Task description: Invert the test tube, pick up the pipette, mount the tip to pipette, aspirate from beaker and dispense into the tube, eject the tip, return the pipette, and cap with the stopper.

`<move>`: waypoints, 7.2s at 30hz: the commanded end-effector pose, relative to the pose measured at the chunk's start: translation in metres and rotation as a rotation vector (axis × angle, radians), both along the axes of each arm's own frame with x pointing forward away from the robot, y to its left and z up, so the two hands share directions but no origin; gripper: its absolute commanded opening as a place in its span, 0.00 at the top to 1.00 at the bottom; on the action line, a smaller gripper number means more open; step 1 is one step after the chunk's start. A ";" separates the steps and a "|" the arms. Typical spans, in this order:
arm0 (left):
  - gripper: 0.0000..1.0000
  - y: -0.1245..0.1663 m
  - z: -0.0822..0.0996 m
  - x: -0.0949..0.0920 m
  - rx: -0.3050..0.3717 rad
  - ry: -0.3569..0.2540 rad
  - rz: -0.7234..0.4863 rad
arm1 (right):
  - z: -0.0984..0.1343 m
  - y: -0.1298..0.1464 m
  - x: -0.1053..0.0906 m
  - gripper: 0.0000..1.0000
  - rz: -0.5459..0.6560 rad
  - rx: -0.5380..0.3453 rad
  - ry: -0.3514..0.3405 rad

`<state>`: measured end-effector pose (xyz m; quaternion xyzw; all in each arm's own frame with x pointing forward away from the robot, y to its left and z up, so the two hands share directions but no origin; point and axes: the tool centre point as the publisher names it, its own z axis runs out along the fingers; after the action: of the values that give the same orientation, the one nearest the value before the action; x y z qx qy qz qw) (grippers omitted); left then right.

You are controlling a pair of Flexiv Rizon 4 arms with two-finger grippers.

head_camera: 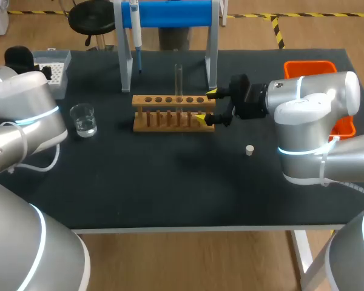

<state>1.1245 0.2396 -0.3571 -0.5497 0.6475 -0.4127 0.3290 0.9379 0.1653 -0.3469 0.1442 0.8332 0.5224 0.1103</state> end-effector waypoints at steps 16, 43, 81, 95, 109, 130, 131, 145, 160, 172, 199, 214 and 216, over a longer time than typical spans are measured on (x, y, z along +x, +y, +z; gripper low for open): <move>0.61 0.002 -0.005 0.009 -0.003 0.015 -0.012 | 0.000 -0.001 -0.001 0.00 -0.001 0.001 -0.001; 0.63 0.001 -0.009 0.012 0.024 0.032 -0.024 | 0.000 -0.001 -0.001 0.00 -0.001 0.001 -0.001; 1.00 0.001 -0.009 0.013 0.052 0.038 -0.038 | 0.000 -0.001 -0.001 0.00 -0.001 0.001 -0.001; 1.00 0.003 0.002 0.013 0.065 0.023 -0.031 | 0.000 -0.001 -0.001 0.00 -0.001 0.001 -0.001; 1.00 0.004 0.013 0.013 0.082 0.007 -0.024 | 0.000 -0.001 -0.001 0.00 -0.001 0.001 -0.001; 1.00 0.005 0.032 0.014 0.109 -0.020 -0.017 | 0.000 -0.001 -0.001 0.00 -0.001 0.001 -0.001; 1.00 0.005 0.033 0.014 0.110 -0.022 -0.017 | 0.000 -0.001 -0.001 0.00 -0.001 0.001 -0.001; 1.00 0.001 0.045 0.014 0.128 -0.042 -0.011 | 0.000 -0.001 -0.001 0.00 -0.001 0.001 -0.001; 1.00 0.000 0.059 0.008 0.144 -0.060 -0.009 | 0.000 -0.001 -0.001 0.00 -0.001 0.001 -0.001; 1.00 -0.016 0.084 -0.025 0.162 -0.109 -0.135 | 0.000 -0.001 -0.001 0.00 -0.001 0.001 -0.001; 1.00 -0.047 0.122 -0.080 0.105 -0.197 -0.472 | 0.000 -0.001 -0.001 0.00 -0.001 0.001 -0.001; 1.00 -0.133 0.185 -0.173 0.208 -0.049 -0.784 | 0.000 -0.001 -0.001 0.00 -0.001 0.001 -0.001; 1.00 -0.147 0.186 -0.182 0.215 -0.021 -0.807 | 0.000 -0.001 -0.001 0.00 -0.001 0.001 -0.001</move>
<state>0.9599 0.0899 -0.1854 -0.2057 0.8183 -0.4851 0.2296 0.9379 0.1653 -0.3470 0.1442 0.8332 0.5223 0.1103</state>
